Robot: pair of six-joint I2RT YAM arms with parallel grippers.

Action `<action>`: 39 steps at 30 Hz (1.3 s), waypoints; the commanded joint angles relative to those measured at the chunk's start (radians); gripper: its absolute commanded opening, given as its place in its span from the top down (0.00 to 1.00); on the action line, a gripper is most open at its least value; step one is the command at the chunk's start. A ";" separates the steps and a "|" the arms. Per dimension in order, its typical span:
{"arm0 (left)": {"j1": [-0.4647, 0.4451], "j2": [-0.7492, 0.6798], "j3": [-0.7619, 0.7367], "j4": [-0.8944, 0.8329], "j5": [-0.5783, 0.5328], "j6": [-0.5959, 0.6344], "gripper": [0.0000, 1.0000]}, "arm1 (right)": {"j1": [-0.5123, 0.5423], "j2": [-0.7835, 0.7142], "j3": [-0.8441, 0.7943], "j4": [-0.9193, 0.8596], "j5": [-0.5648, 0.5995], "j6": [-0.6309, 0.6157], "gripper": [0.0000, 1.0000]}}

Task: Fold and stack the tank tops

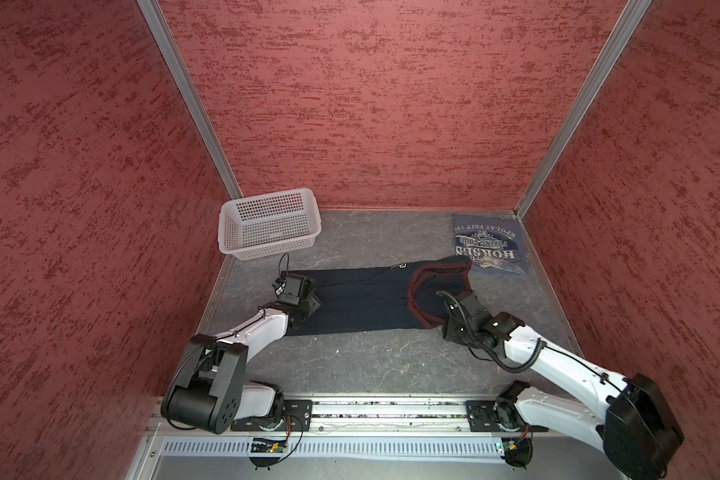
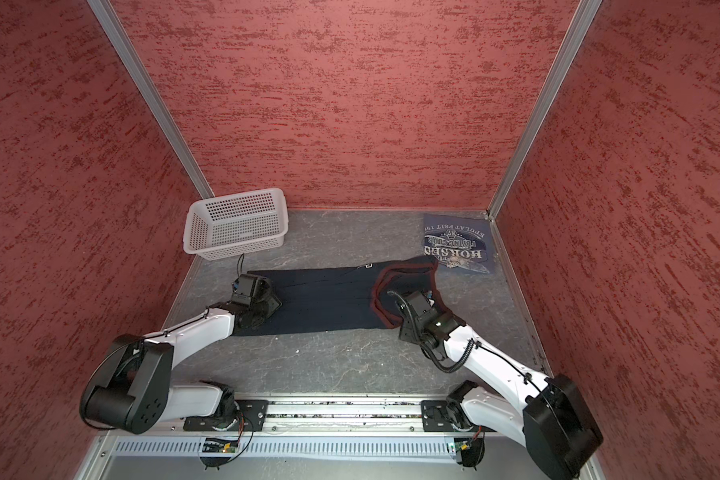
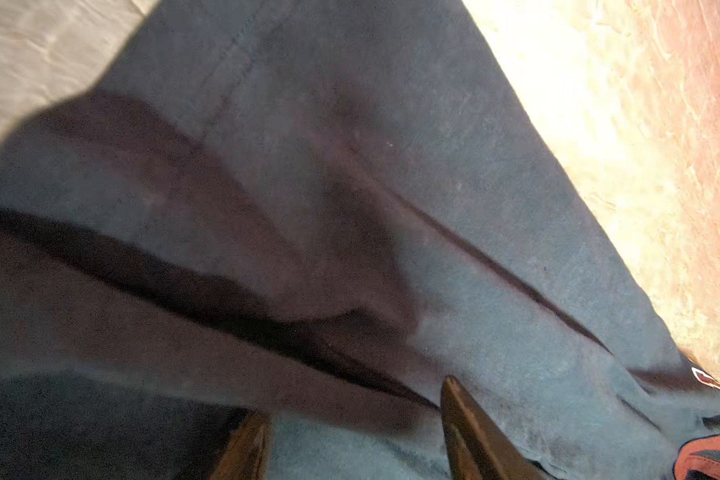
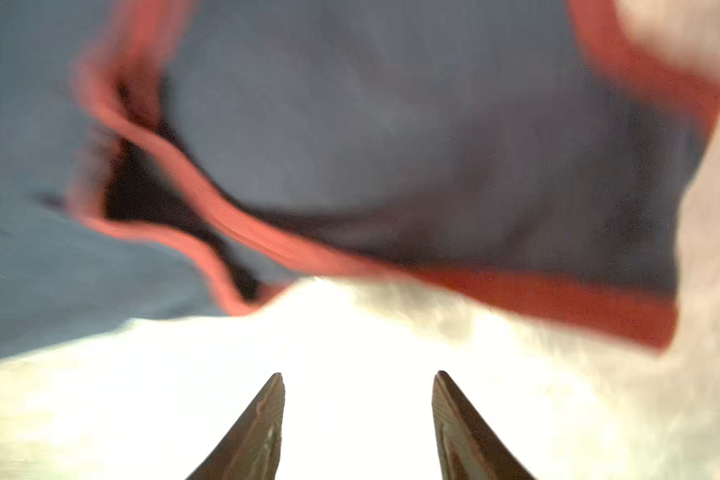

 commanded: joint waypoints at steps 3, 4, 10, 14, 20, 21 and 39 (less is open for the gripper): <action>0.009 0.003 -0.028 -0.095 -0.020 -0.012 0.36 | -0.016 0.017 -0.039 0.012 0.096 0.140 0.45; 0.011 -0.001 -0.028 -0.099 -0.019 -0.009 0.36 | -0.027 0.032 -0.032 0.009 0.112 0.135 0.45; 0.030 -0.048 -0.053 -0.115 -0.021 -0.002 0.35 | -0.123 0.150 0.006 0.068 0.134 0.043 0.47; 0.040 -0.070 -0.068 -0.118 -0.020 0.000 0.35 | -0.161 0.221 0.070 0.112 0.186 -0.044 0.49; 0.052 -0.083 -0.073 -0.134 -0.020 0.009 0.35 | -0.206 0.322 0.205 0.114 0.271 -0.157 0.49; 0.055 -0.085 -0.073 -0.135 -0.019 0.010 0.35 | -0.216 0.337 0.217 0.118 0.271 -0.169 0.49; 0.084 -0.081 -0.087 -0.117 -0.004 0.024 0.34 | -0.278 0.403 0.269 0.000 0.277 -0.194 0.36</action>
